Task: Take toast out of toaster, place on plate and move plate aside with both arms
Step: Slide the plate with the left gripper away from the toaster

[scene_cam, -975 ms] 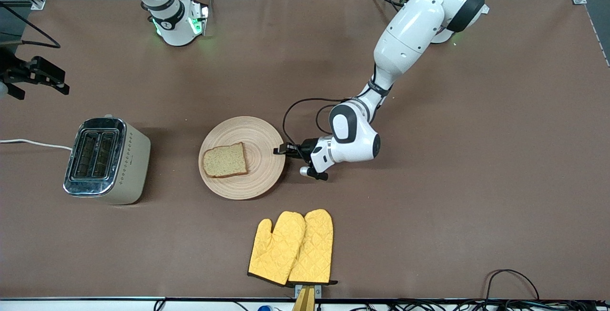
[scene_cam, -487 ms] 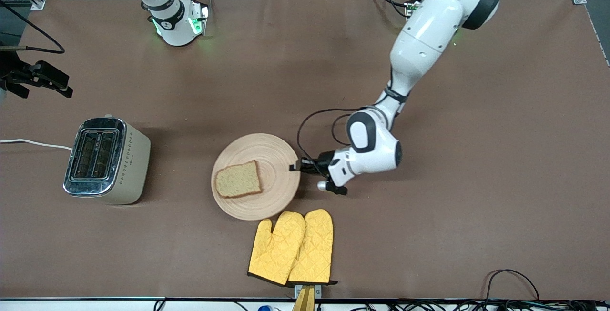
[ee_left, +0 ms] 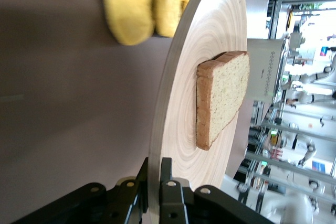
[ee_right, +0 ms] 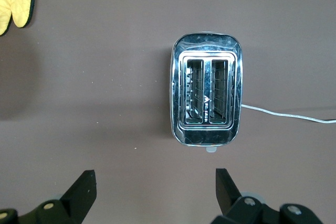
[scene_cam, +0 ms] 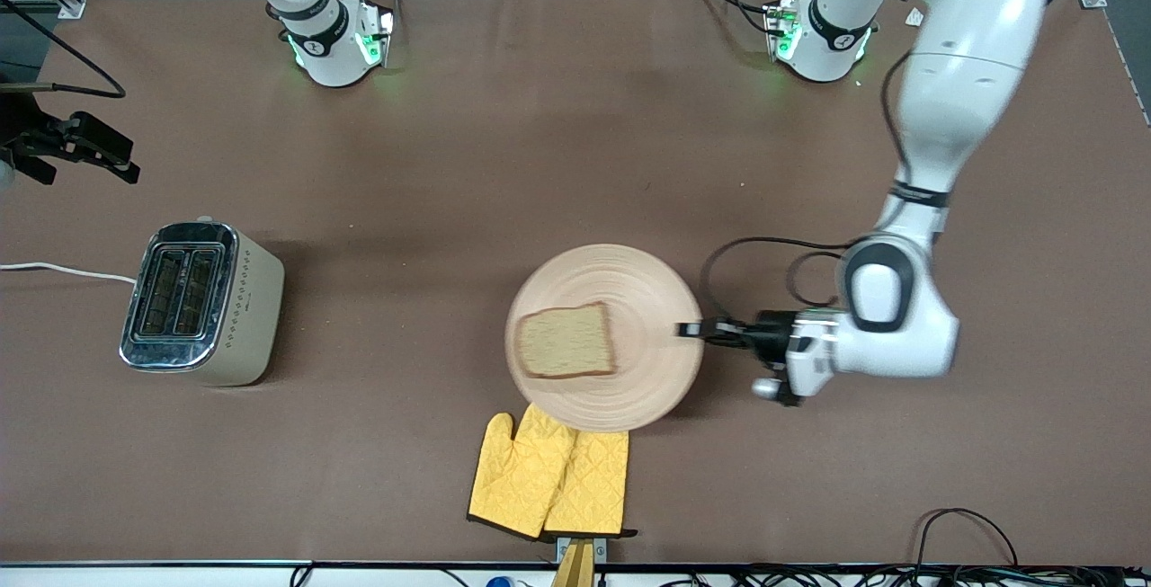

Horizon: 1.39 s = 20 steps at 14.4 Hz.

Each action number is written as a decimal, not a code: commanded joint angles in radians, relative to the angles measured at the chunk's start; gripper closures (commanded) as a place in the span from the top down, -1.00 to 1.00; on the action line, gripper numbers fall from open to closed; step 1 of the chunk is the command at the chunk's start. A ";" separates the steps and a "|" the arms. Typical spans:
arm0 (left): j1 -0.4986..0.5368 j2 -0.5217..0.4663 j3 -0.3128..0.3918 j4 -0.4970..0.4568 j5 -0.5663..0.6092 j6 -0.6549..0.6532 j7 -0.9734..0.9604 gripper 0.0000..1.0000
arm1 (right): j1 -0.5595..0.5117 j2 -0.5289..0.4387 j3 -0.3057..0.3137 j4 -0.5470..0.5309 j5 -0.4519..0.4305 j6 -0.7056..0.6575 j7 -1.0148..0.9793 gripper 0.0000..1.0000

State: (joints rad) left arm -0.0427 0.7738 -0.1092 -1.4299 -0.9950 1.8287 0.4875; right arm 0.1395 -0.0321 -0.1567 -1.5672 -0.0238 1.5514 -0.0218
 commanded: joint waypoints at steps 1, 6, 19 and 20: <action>0.180 0.008 -0.020 0.002 0.051 -0.182 0.130 -1.00 | -0.053 0.003 0.049 0.010 -0.008 -0.004 0.008 1.00; 0.430 0.122 -0.017 0.066 0.189 -0.310 0.299 -0.99 | -0.127 0.001 0.121 0.010 -0.007 -0.002 -0.009 1.00; 0.532 0.242 0.026 0.143 0.263 -0.310 0.319 1.00 | -0.103 0.009 0.117 0.104 -0.012 -0.039 -0.010 1.00; 0.521 0.233 0.023 0.176 0.300 -0.321 0.309 1.00 | -0.104 0.011 0.117 0.110 -0.012 -0.039 -0.010 1.00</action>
State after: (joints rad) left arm 0.4923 1.0220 -0.0884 -1.3123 -0.7499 1.5444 0.8130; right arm 0.0446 -0.0280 -0.0463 -1.4992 -0.0262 1.5385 -0.0264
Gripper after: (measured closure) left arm 0.537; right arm 0.000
